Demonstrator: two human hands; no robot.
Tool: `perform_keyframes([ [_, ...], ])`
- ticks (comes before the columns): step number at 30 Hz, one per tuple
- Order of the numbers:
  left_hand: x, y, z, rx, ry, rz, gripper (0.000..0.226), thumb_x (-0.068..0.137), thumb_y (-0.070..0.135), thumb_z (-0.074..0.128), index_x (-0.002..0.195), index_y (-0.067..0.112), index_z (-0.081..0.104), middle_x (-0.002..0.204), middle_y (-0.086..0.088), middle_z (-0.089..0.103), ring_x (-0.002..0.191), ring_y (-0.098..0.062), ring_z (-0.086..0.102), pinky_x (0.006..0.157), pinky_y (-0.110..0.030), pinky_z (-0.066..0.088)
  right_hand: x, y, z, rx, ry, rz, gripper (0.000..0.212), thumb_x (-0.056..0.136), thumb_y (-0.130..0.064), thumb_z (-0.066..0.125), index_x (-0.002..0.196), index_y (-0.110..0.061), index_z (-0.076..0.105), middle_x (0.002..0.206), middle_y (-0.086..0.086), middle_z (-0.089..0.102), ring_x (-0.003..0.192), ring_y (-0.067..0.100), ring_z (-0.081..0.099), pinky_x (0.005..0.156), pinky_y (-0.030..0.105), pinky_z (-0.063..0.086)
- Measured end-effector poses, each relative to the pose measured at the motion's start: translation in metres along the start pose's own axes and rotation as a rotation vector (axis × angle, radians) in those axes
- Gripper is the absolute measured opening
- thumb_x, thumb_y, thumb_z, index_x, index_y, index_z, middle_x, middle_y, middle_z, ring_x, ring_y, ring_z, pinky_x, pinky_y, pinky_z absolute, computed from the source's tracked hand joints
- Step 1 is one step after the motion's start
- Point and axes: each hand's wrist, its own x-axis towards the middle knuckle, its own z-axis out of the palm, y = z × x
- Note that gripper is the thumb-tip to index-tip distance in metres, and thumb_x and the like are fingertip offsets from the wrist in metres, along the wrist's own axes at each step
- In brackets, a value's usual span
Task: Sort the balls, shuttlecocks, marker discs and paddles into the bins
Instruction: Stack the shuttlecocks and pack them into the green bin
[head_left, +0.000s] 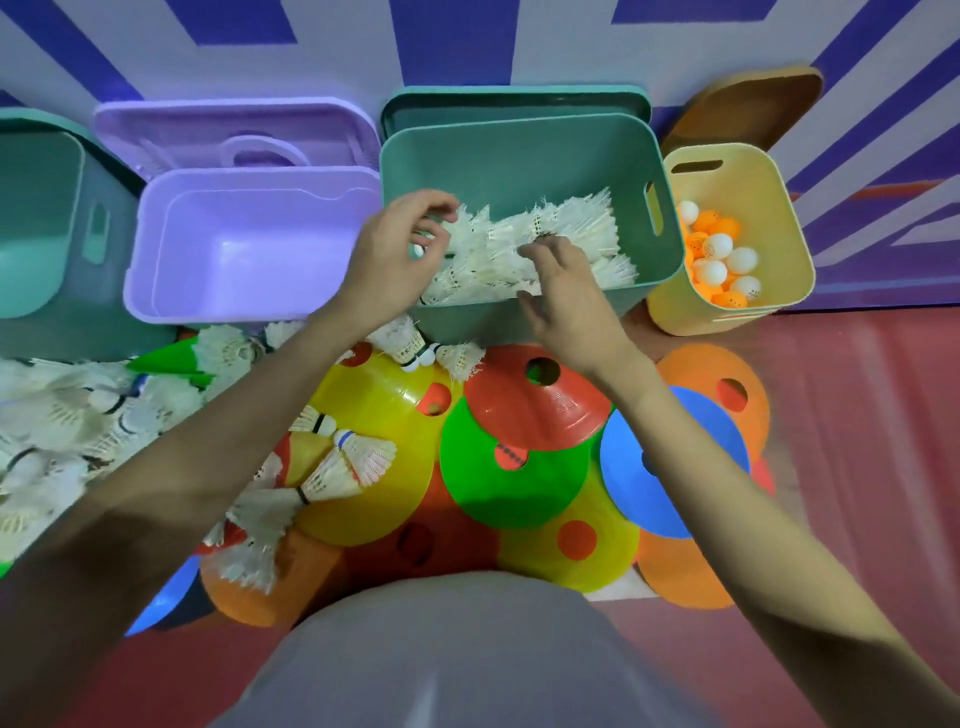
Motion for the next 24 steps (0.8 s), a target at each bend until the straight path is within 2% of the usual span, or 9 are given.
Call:
perform_keyframes([
  [3,-0.042,-0.002,-0.03,0.045,0.087,0.011,0.027,0.09,0.004,0.051,0.115,0.003,0.061,0.108,-0.005,0.067,0.089,-0.013,0.063,0.081,-0.018,0.052,-0.016,-0.026,0.013,0.06,0.042,-0.103,0.042,0.084,-0.004,0.054,0.126,0.002,0.05,0.121,0.02,0.05,0.114,0.035,0.047,0.101,0.038,0.038],
  [7,-0.093,-0.023,-0.052,0.099,0.116,-0.14,0.027,0.091,0.006,0.053,0.116,0.006,0.061,0.109,-0.006,0.067,0.088,-0.015,0.064,0.079,-0.019,0.052,-0.019,-0.054,0.037,0.075,-0.076,-0.225,0.04,0.084,-0.002,0.055,0.124,-0.001,0.053,0.121,0.018,0.051,0.113,0.035,0.049,0.094,0.039,0.043],
  [10,-0.125,-0.039,-0.054,0.158,0.099,-0.204,0.026,0.091,0.009,0.053,0.115,0.008,0.062,0.108,-0.007,0.066,0.089,-0.016,0.063,0.077,-0.026,0.053,-0.014,-0.074,0.057,0.04,-0.195,-0.262,0.045,0.085,0.0,0.054,0.13,-0.005,0.052,0.136,0.012,0.047,0.12,0.031,0.05,0.091,0.037,0.046],
  [12,-0.139,-0.046,-0.052,0.178,0.076,-0.239,0.026,0.089,0.01,0.053,0.112,0.007,0.064,0.106,-0.009,0.066,0.088,-0.018,0.063,0.075,-0.029,0.054,-0.008,-0.085,0.07,-0.033,-0.265,-0.232,0.053,0.086,-0.002,0.052,0.138,-0.01,0.044,0.147,0.006,0.039,0.123,0.03,0.05,0.089,0.041,0.05],
  [14,-0.149,-0.053,-0.049,0.164,0.038,-0.269,0.029,0.086,0.012,0.055,0.114,0.007,0.063,0.106,-0.01,0.065,0.09,-0.02,0.063,0.077,-0.04,0.056,-0.002,-0.094,0.079,-0.101,-0.311,-0.174,0.055,0.087,-0.002,0.049,0.14,-0.011,0.04,0.149,0.005,0.036,0.122,0.032,0.051,0.087,0.045,0.05],
  [17,-0.158,-0.055,-0.046,0.148,0.016,-0.286,0.029,0.086,0.007,0.059,0.115,0.006,0.062,0.106,-0.01,0.066,0.091,-0.021,0.064,0.08,-0.046,0.055,0.008,-0.099,0.088,-0.169,-0.297,-0.096,0.05,0.085,0.005,0.044,0.133,-0.008,0.046,0.137,0.011,0.044,0.114,0.036,0.054,0.079,0.043,0.047],
  [21,-0.165,-0.056,-0.044,0.092,0.009,-0.304,0.027,0.088,0.005,0.061,0.115,0.006,0.062,0.107,-0.008,0.066,0.091,-0.021,0.064,0.081,-0.044,0.055,0.012,-0.095,0.097,-0.197,-0.245,-0.059,0.022,0.082,0.008,0.043,0.096,-0.002,0.056,0.106,0.018,0.05,0.092,0.04,0.057,0.063,0.039,0.037],
  [24,-0.169,-0.059,-0.042,0.053,-0.001,-0.33,0.033,0.087,0.009,0.067,0.119,0.005,0.062,0.109,-0.008,0.067,0.092,-0.017,0.063,0.082,-0.041,0.055,0.004,-0.09,0.1,-0.034,-0.123,-0.085,0.012,0.085,0.001,0.049,0.085,-0.001,0.061,0.094,0.017,0.053,0.082,0.04,0.058,0.062,0.043,0.046],
])
